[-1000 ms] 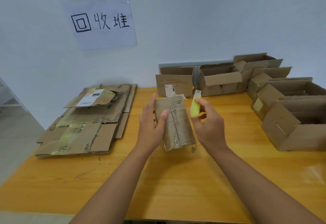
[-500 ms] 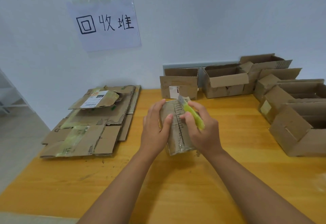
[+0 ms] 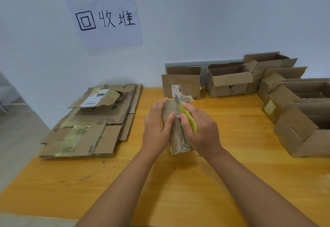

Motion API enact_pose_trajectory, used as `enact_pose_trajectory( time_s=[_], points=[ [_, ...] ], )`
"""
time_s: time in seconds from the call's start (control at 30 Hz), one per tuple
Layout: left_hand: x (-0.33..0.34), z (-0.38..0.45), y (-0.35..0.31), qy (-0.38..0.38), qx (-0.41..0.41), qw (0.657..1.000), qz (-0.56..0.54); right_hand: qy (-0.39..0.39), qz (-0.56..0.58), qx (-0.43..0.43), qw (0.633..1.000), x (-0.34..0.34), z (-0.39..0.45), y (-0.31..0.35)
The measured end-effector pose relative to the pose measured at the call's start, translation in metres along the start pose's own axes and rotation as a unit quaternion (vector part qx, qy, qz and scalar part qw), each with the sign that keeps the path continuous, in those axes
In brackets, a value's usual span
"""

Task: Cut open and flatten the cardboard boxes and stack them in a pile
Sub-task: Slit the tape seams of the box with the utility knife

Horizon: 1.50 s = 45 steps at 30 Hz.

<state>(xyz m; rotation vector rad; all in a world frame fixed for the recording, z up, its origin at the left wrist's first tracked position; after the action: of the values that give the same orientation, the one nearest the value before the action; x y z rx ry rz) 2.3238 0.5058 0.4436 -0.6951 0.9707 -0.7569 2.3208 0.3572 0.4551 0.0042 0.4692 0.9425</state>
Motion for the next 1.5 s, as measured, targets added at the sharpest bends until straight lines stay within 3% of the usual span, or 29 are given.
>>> enact_pose_trajectory(
  time_s=[1.13, 1.5],
  points=[
    [-0.001, 0.005, -0.001, -0.008, -0.031, 0.999, 0.022, 0.052, -0.068, -0.042, 0.995, -0.002, -0.003, 0.015],
    [0.001, 0.020, 0.002, -0.015, -0.091, 0.996, -0.015, 0.087, -0.093, -0.032, 0.991, -0.008, -0.017, 0.019]
  ],
)
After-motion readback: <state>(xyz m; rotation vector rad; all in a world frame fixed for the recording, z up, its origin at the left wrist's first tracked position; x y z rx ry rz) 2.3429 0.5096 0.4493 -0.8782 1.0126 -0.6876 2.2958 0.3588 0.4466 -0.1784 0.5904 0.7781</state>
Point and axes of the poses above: each hand's wrist, its own z-axis towards the middle knuckle, its own x-axis out of the palm, y = z × x, the point moved 2 cm from there along z, towards the middle knuckle, and after that the axes turned 9 degrees about -x, right-handed, at the moved point
